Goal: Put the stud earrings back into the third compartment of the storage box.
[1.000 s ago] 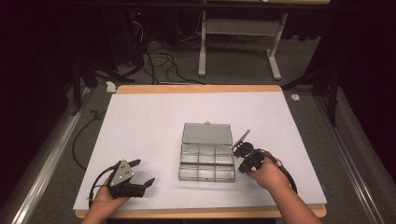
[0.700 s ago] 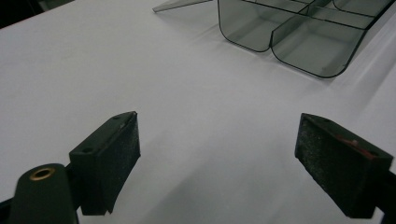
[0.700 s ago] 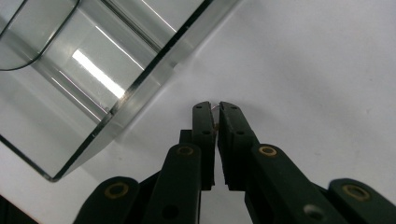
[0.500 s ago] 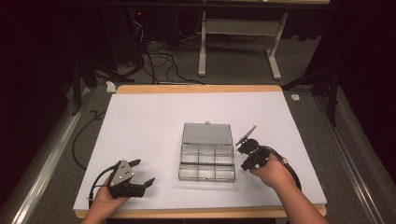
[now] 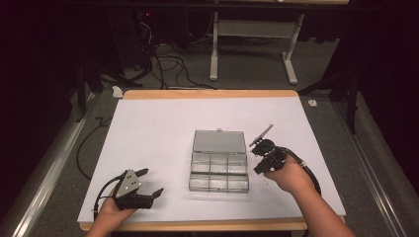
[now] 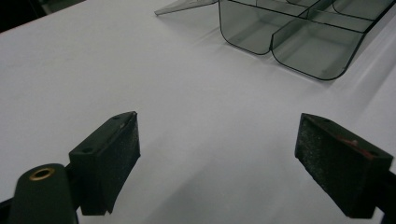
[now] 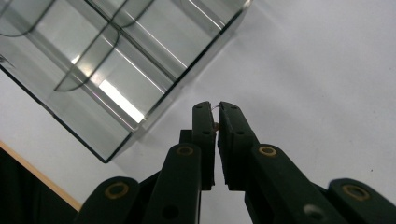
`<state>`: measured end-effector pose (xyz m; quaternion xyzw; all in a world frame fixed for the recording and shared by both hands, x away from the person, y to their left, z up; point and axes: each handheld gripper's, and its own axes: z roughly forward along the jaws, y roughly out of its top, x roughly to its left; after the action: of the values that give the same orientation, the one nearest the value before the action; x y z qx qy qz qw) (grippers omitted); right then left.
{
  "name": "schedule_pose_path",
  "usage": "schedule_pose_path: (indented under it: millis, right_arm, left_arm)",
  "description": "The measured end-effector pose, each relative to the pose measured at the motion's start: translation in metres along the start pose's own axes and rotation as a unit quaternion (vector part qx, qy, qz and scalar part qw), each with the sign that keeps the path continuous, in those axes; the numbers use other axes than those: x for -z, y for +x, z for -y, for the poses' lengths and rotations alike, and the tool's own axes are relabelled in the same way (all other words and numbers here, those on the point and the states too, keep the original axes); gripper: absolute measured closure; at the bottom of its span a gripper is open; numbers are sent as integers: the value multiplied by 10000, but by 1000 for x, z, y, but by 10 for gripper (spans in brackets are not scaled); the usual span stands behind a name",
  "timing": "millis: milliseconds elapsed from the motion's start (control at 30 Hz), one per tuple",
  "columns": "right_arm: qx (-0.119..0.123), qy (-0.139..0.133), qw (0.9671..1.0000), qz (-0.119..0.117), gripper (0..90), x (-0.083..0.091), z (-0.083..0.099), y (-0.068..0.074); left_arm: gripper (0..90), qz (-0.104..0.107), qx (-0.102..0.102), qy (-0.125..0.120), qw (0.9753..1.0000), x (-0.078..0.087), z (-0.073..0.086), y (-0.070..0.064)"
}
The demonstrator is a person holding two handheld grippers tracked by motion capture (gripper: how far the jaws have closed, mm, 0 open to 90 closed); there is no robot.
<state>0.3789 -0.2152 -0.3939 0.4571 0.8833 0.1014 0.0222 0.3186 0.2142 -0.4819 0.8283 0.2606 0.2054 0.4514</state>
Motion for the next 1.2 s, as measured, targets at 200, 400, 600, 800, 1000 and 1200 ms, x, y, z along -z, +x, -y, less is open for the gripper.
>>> schedule_pose_path:
  millis: [200, 400, 600, 800, 1000, 1200]
  right_arm:
    - [38, -23, 10000, -25, 863, 5, -6, 4]
    - [116, -71, 9999, -91, 863, 8, -13, 7]
    - [147, -91, 9997, -145, 863, 8, -20, 13]
    - [235, -43, 9996, -157, 862, 3, -30, 19]
    - [297, -31, 9994, -191, 862, -5, -38, 23]
    - [284, 35, 9994, -181, 862, -14, -43, 24]
  left_arm:
    - [146, 13, 25, 14, 10000, 0, 0, 0]
    - [147, 9, 24, 15, 10000, 0, 0, 0]
    - [147, -3, 5, 3, 10000, 0, 0, 0]
    - [147, -13, -15, -10, 10000, 0, 0, -1]
    - [147, -14, -9, 3, 10000, 0, 0, 0]
    - [146, -6, -6, -6, 10000, 0, 0, 0]
